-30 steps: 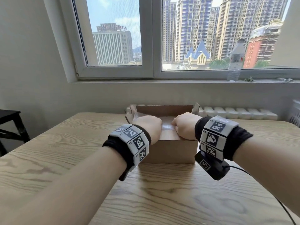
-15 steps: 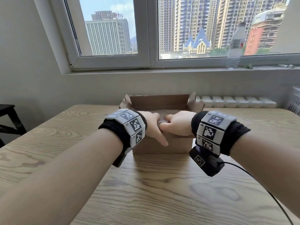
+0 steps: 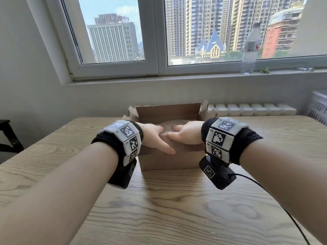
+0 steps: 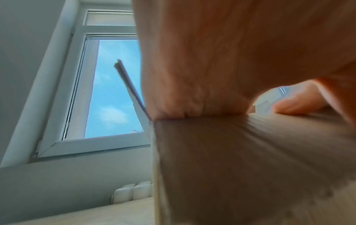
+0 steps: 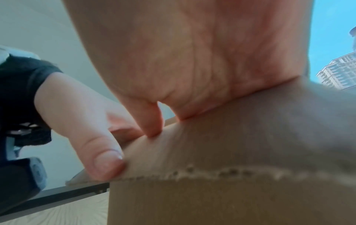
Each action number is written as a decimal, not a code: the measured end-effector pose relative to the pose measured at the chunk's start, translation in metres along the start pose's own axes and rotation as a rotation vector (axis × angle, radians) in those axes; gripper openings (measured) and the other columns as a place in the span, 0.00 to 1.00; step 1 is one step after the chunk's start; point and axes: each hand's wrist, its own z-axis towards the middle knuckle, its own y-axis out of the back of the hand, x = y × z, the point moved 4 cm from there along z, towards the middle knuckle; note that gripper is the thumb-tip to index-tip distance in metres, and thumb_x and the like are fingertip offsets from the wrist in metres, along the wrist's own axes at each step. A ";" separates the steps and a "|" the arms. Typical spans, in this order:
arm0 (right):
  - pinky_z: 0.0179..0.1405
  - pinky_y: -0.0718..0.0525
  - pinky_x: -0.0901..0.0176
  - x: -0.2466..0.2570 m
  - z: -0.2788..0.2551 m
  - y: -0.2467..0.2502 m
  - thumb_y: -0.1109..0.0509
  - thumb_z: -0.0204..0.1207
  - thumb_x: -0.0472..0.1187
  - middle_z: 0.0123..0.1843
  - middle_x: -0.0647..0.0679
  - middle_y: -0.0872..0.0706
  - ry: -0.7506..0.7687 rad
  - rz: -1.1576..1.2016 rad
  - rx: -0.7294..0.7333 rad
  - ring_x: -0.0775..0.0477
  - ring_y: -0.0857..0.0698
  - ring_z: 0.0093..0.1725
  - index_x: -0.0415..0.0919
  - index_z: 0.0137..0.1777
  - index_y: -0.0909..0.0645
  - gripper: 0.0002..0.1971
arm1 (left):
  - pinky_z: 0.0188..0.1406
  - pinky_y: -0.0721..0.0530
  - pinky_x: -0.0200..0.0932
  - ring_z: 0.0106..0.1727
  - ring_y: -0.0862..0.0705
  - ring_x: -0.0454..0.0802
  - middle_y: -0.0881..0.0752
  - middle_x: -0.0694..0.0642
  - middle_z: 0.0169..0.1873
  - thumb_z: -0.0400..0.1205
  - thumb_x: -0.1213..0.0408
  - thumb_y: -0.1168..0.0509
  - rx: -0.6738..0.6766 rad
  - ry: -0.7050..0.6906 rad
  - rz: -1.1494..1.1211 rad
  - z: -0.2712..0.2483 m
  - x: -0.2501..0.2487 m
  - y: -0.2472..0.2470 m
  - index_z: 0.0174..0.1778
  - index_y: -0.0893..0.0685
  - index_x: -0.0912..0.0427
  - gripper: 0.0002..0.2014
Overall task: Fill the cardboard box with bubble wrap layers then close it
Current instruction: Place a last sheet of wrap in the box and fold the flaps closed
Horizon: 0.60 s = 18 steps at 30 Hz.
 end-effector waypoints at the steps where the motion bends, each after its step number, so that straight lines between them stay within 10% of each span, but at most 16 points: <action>1: 0.79 0.38 0.46 -0.001 -0.001 0.002 0.54 0.79 0.67 0.83 0.39 0.39 -0.001 -0.021 0.006 0.40 0.37 0.81 0.52 0.83 0.44 0.35 | 0.74 0.29 0.51 0.74 0.27 0.52 0.27 0.53 0.74 0.65 0.30 0.34 -0.003 0.002 0.011 0.001 0.001 0.000 0.78 0.36 0.54 0.49; 6: 0.69 0.22 0.48 -0.002 0.007 0.000 0.37 0.70 0.67 0.75 0.45 0.24 0.035 -0.106 0.020 0.41 0.22 0.71 0.51 0.82 0.45 0.43 | 0.66 0.22 0.50 0.69 0.22 0.54 0.23 0.56 0.71 0.74 0.41 0.32 -0.112 -0.017 0.120 0.006 -0.002 -0.004 0.76 0.34 0.58 0.39; 18: 0.67 0.20 0.49 -0.001 0.024 -0.001 0.23 0.61 0.61 0.69 0.49 0.19 0.046 -0.114 0.053 0.44 0.19 0.66 0.50 0.79 0.37 0.47 | 0.66 0.21 0.46 0.70 0.22 0.52 0.22 0.51 0.71 0.72 0.45 0.29 -0.124 -0.013 0.090 0.009 -0.002 -0.004 0.80 0.39 0.48 0.42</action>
